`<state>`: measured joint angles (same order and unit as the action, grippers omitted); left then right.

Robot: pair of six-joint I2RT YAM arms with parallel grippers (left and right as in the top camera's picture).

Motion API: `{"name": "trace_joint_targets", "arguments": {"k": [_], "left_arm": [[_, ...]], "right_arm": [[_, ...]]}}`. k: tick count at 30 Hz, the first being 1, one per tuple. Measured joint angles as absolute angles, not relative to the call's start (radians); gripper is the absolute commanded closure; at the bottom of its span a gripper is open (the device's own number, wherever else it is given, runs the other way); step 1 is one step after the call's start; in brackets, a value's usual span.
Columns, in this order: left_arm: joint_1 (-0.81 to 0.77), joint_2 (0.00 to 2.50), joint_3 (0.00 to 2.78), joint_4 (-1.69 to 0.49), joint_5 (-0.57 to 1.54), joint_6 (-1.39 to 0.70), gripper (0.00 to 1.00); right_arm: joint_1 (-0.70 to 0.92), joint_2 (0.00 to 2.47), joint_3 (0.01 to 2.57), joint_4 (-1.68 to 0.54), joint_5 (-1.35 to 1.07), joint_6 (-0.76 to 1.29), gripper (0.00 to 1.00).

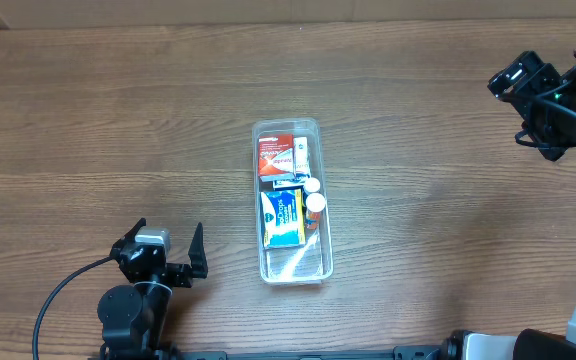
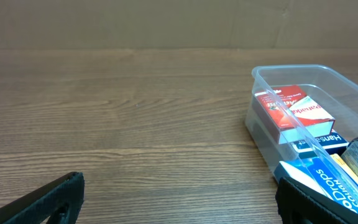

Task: Pack container

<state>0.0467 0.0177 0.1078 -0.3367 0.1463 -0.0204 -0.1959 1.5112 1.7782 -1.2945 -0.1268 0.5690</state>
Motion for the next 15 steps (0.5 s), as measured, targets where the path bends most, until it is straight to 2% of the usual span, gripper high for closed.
{"name": "trace_joint_targets", "arguments": {"k": [9,12,15], "left_arm": [[0.047,0.018,0.108,-0.337,0.146,-0.02,0.0],[0.047,0.018,0.108,-0.336,0.146,-0.02,0.0],[0.047,0.017,0.107,-0.336,0.146,-0.02,0.0]], "right_arm": [[-0.17,1.45,1.76,-1.283,-0.109,0.569,0.0],[-0.118,1.298,1.674,-1.168,-0.039,0.545,0.0],[-0.083,1.065,1.481,-0.958,-0.02,0.426,0.0]]}}
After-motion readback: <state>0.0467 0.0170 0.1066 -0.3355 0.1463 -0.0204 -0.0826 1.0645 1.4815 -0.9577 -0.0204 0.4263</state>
